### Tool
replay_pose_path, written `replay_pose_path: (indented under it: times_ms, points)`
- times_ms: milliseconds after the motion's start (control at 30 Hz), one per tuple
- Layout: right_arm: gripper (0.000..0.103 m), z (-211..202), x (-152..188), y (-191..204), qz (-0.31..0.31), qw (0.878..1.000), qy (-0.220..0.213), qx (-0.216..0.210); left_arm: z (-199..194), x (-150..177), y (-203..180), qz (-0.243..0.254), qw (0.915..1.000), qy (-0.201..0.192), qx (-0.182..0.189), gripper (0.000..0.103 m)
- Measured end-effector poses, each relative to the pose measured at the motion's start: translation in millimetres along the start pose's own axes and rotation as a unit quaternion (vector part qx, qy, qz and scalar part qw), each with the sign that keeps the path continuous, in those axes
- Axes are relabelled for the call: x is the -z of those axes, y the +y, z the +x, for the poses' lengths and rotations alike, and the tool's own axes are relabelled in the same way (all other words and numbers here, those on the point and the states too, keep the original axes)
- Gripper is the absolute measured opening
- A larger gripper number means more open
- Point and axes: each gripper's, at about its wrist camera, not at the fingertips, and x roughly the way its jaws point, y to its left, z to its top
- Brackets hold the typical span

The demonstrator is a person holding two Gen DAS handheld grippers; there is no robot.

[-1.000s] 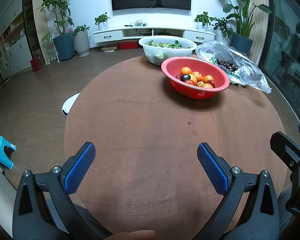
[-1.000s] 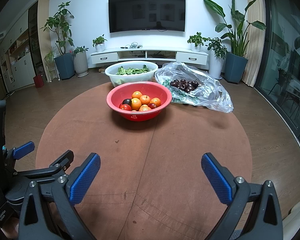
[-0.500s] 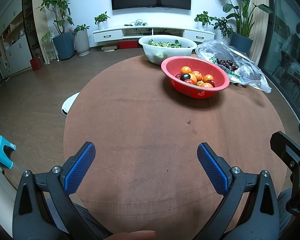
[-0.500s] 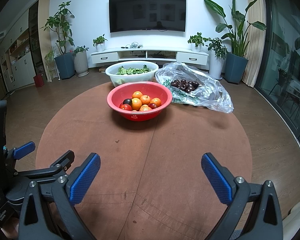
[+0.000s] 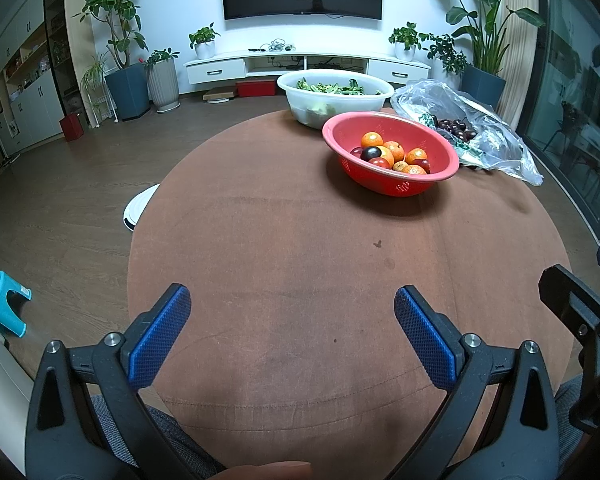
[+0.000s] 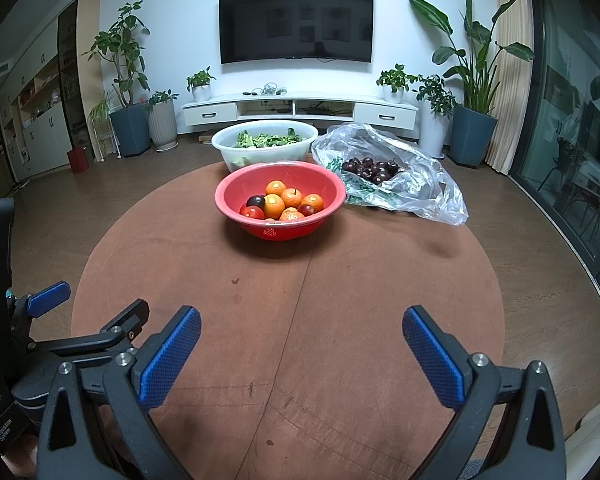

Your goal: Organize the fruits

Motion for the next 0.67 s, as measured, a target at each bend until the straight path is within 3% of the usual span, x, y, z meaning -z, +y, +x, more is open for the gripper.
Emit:
replay_pose_path:
  times_ms: [667]
  points:
    - [0.103, -2.0, -0.4, 0.5, 0.001, 1.0, 0.002, 0.0, -4.1, 11.9, 3.2, -0.002, 0.9999, -0.01, 0.01, 0.103]
